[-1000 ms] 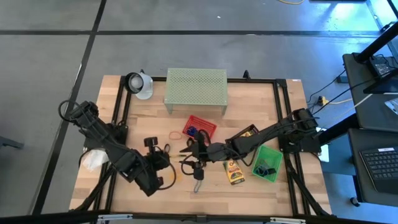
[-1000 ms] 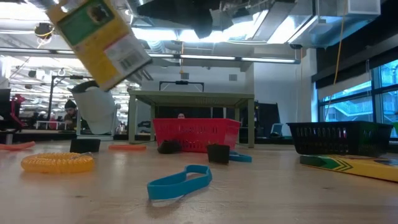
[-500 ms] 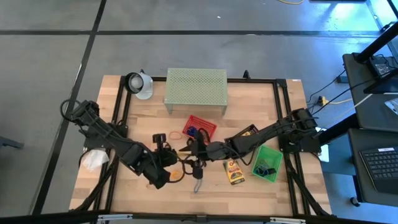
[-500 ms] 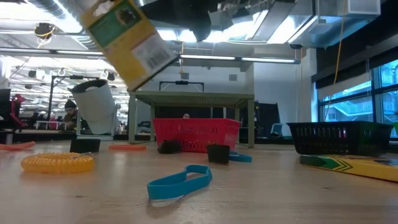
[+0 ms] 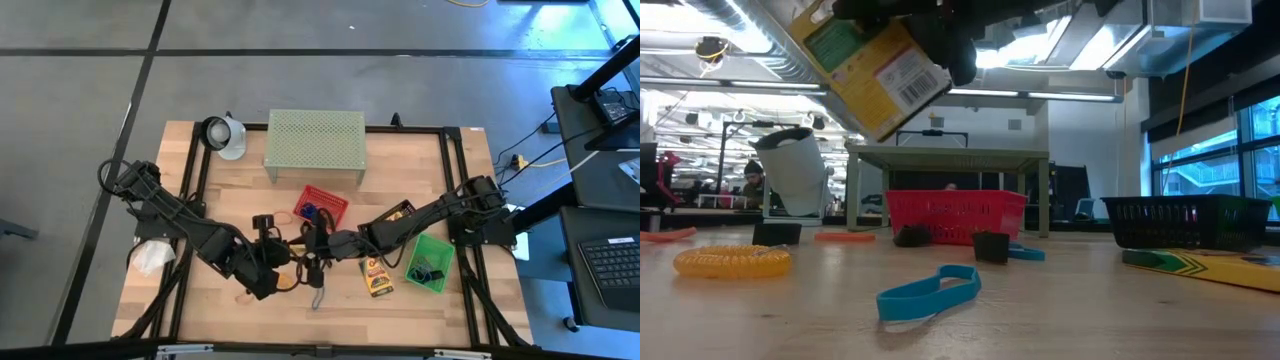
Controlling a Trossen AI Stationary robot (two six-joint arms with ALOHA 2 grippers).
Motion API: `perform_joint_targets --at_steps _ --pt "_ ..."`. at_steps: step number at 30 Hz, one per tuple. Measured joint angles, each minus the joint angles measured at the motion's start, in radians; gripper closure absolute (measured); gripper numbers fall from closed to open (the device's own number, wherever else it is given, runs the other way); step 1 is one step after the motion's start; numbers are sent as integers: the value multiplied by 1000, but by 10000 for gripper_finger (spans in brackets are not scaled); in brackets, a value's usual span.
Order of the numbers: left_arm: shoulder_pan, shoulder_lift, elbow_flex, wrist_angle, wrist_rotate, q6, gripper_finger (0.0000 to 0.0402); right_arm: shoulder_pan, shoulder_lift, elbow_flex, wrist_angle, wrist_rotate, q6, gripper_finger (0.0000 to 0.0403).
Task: Pick & Place Office Desk Supplies
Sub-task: Put the crayon box into the black bin
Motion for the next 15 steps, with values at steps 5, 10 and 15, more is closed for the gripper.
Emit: perform_joint_targets --at_steps 5,10,15 --pt "0 0 0 4 2 0 400 0 0 0 -2 0 0 279" --pt "-2 0 0 4 6 0 400 0 0 0 -1 -20 -5 373" --pt "-3 0 0 5 11 0 400 -2 0 0 0 -43 16 372"
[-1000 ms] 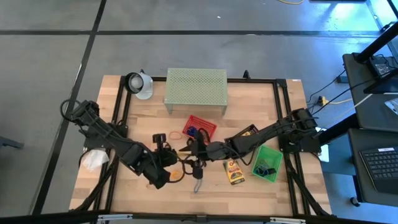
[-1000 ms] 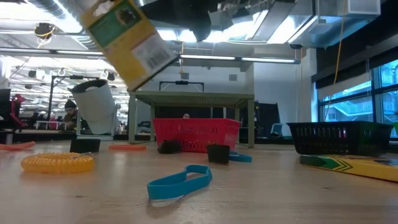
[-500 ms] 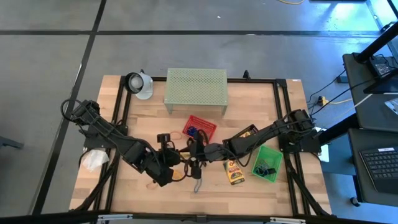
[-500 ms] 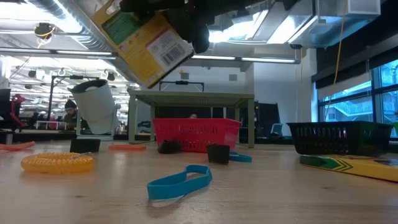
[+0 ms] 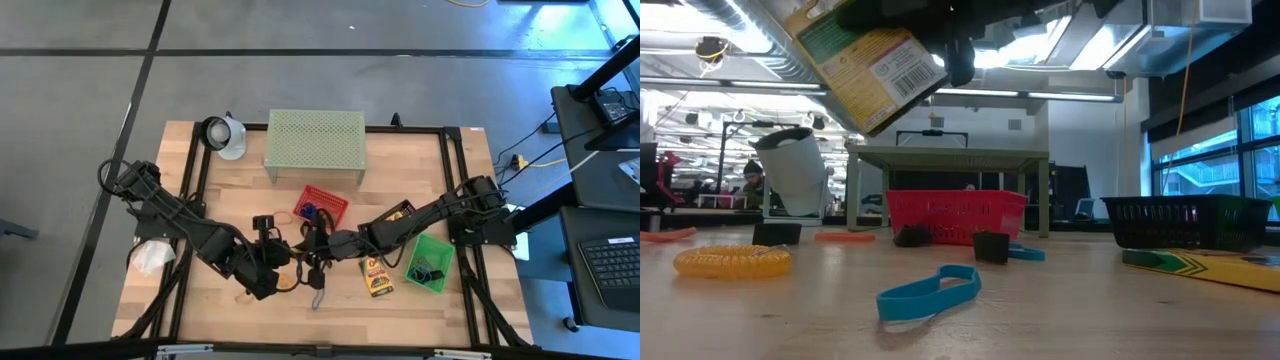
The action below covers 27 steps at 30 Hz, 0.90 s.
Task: Pick & Place Office Desk Supplies
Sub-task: Put the crayon box into the black bin
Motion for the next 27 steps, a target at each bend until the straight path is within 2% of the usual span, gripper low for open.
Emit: perform_joint_targets --at_steps 5,14,20,23,27 --pt "0 0 0 1 14 -7 399 -1 0 0 0 -15 3 372" --pt "0 -34 0 -41 112 -42 372 -1 0 0 0 -12 29 372" --pt "-18 -106 0 -155 115 -169 344 -4 -55 0 -119 32 39 372" --pt "-60 -114 -1 -167 46 -206 336 -5 -111 0 -243 88 64 372" --pt "-155 -113 -10 -160 -180 -242 335 -5 -208 0 -452 142 116 372"
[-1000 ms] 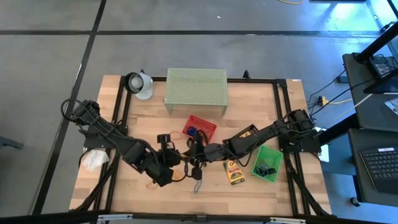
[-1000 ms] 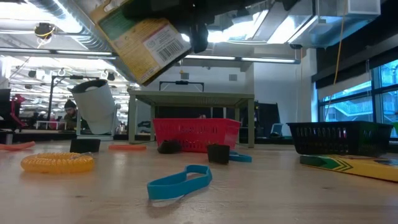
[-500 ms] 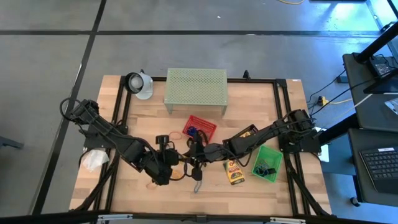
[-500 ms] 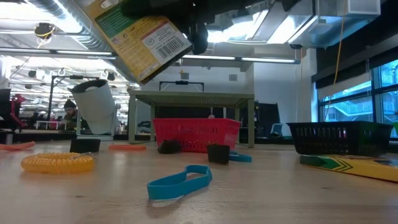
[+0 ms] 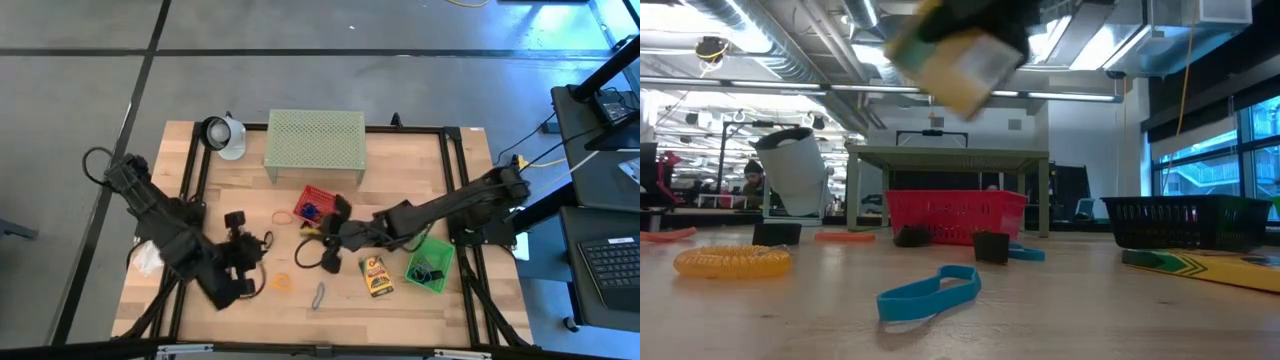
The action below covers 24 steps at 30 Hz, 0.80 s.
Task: Pick & Place Office Desk Supplies
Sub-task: Put the crayon box into the black bin
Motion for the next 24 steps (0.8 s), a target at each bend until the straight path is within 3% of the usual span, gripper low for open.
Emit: perform_joint_targets --at_steps 5,10,13,17,20,24 --pt "-104 -3 -134 41 -351 -139 338 7 -120 0 -324 90 136 372" --pt "-96 -2 -308 230 -420 -150 336 28 -209 0 -623 144 313 372" --pt "-64 -5 -421 477 -404 -26 336 42 -235 1 -732 165 404 372" --pt "-4 -9 -588 923 -381 207 338 48 -237 1 -891 166 528 372" --pt "50 -9 -703 1298 -250 387 342 63 -231 0 -1000 166 614 372" --pt "121 -9 -845 1796 10 589 350 88 -231 -12 -1109 166 692 372"
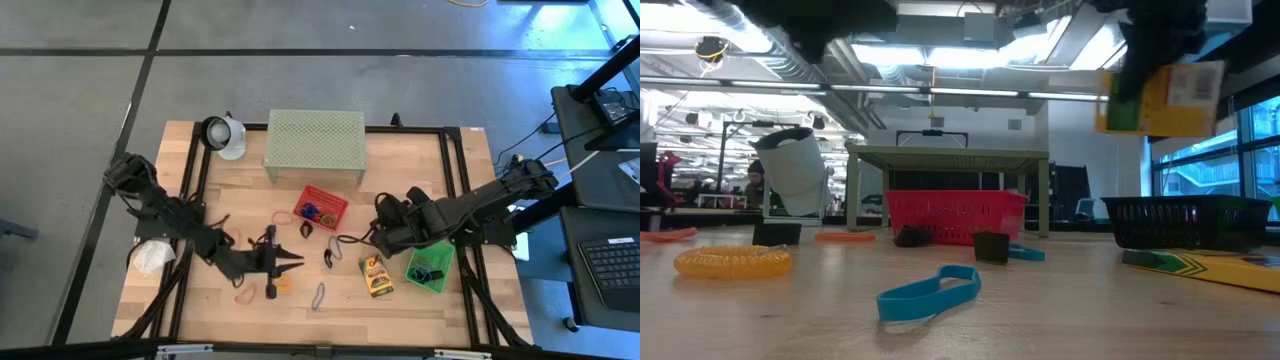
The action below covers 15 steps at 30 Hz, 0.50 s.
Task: Pick & Place Office Desk Supplies
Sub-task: Put the crayon box into the black bin
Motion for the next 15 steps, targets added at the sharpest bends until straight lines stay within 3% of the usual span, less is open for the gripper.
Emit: perform_joint_targets --at_steps 3,10,15 --pt "39 -3 -70 210 121 40 355 18 0 -53 -21 -10 26 372" --pt "102 -9 -94 223 292 35 361 52 0 -208 -10 -30 127 372" --pt "134 -9 -94 218 384 84 357 56 0 -221 47 20 70 372"
